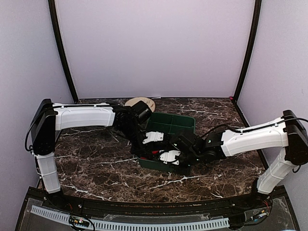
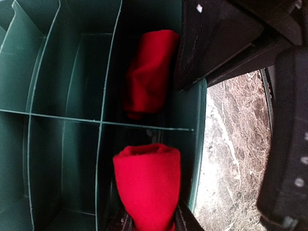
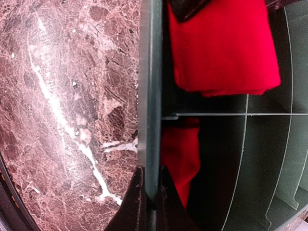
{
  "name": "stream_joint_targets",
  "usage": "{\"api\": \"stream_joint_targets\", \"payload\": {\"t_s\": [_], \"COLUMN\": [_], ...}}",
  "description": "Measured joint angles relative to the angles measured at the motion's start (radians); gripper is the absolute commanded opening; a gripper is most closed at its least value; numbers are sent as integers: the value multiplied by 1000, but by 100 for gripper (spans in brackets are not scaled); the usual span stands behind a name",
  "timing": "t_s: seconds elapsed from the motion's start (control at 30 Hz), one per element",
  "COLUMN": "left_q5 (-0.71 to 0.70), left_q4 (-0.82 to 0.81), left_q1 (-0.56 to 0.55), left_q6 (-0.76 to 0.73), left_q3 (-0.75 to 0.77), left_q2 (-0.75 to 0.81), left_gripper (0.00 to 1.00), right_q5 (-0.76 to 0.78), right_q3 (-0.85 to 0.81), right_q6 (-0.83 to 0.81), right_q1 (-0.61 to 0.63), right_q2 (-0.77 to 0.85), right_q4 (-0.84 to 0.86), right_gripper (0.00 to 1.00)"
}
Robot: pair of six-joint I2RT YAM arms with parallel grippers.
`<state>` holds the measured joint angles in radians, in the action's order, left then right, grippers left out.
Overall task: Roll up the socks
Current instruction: Place the sock in the storage box.
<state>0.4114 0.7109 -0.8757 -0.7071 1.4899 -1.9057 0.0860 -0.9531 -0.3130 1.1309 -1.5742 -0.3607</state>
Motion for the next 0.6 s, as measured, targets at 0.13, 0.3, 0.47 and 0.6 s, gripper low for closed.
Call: {"api": "stream_joint_targets", "payload": {"t_s": [0.13,0.3,0.47,0.6], "left_q5": [3,4,7,8], "left_q4": [1,1,0,0], "left_q1": [0,0,0,0], "left_q6": [2,3,3,4], "left_q3": [0,0,2,10], "left_q2": [-24,-48,-63,-73], "left_gripper": [27,27,29,34], "right_q5": [-2,-8,-14,-15], "right_q3": [0,0,1,2], "right_q6": [0,-1,-1,-1], "right_q1": [0,2,5,5], "right_q2": [0,2,3,4], "right_q4": [0,-4,-6,-6], "right_gripper": [0,0,0,0]}}
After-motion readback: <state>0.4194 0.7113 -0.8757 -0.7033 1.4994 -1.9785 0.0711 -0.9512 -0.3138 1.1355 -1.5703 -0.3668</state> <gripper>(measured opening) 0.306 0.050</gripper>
